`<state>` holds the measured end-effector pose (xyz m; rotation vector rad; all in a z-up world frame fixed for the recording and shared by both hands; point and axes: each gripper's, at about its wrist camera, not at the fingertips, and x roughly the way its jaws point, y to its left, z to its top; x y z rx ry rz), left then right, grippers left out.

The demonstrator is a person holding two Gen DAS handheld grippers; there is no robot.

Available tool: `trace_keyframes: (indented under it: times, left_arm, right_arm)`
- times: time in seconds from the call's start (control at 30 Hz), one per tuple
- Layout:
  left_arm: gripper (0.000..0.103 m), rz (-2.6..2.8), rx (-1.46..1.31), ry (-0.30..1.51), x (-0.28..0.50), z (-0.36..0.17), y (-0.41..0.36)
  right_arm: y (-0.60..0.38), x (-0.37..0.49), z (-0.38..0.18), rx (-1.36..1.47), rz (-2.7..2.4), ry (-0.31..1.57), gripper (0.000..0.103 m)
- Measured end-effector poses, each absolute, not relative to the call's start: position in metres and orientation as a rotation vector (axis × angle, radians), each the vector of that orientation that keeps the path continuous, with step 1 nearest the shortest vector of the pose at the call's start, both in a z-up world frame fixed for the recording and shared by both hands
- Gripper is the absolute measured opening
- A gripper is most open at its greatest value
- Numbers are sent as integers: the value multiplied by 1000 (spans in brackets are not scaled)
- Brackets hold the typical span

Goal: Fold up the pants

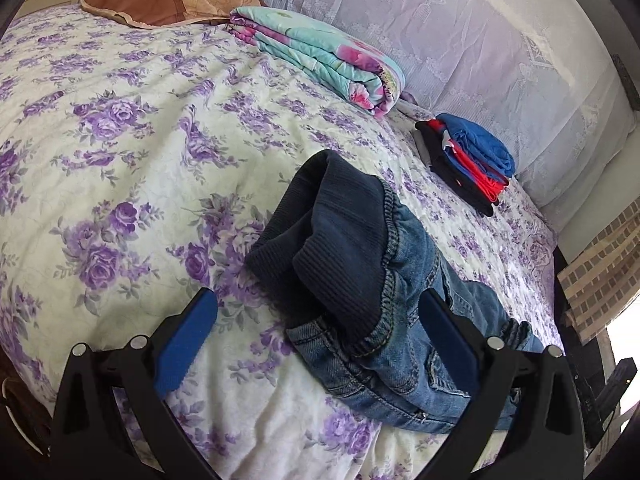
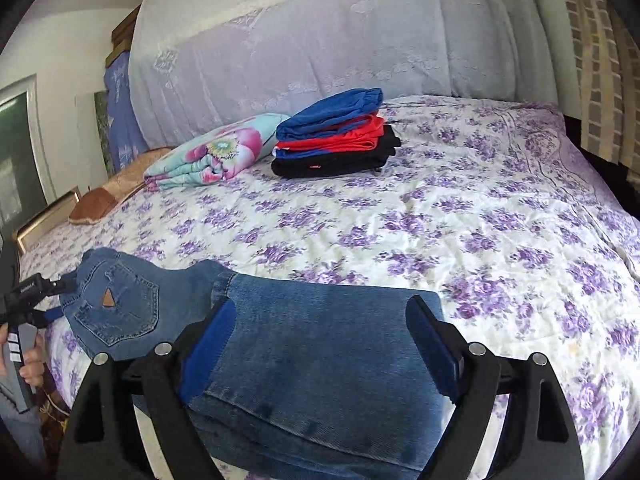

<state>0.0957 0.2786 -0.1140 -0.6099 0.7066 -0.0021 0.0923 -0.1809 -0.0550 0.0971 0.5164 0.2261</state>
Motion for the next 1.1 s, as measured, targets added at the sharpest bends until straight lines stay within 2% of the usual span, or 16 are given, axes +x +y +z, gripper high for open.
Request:
trace_keyframes:
  times: [0.4, 0.43, 0.5, 0.53, 0.67, 0.9, 0.93, 1.0, 1.03, 1.1]
  left_arm:
    - [96, -113, -751, 656, 95, -117, 296]
    - [94, -112, -764, 649, 94, -117, 298]
    - [79, -94, -778, 648, 94, -119, 301]
    - [58, -103, -791, 651, 95, -120, 302]
    - [55, -127, -817, 661, 96, -121, 302]
    - [55, -123, -836, 649, 100, -124, 300]
    - [50, -123, -825, 643, 101, -123, 299]
    - [32, -124, -816, 624, 99, -120, 300]
    - [27, -135, -821, 613, 98, -117, 301]
    - [25, -146, -806, 600, 95, -108, 299]
  right_arm:
    - [-224, 86, -62, 242, 201, 541, 91]
    - [-227, 86, -62, 257, 201, 540, 91]
    - [-233, 86, -63, 284, 199, 543, 91]
    - [-236, 86, -63, 297, 197, 545, 91]
    - [-245, 87, -67, 343, 194, 556, 91]
    - [-244, 90, -72, 350, 212, 566, 91]
    - [-245, 90, -72, 352, 214, 565, 91]
    - [-246, 90, -72, 354, 210, 562, 91]
    - [-248, 90, -73, 359, 208, 560, 91]
    - [-253, 90, -73, 370, 207, 555, 91]
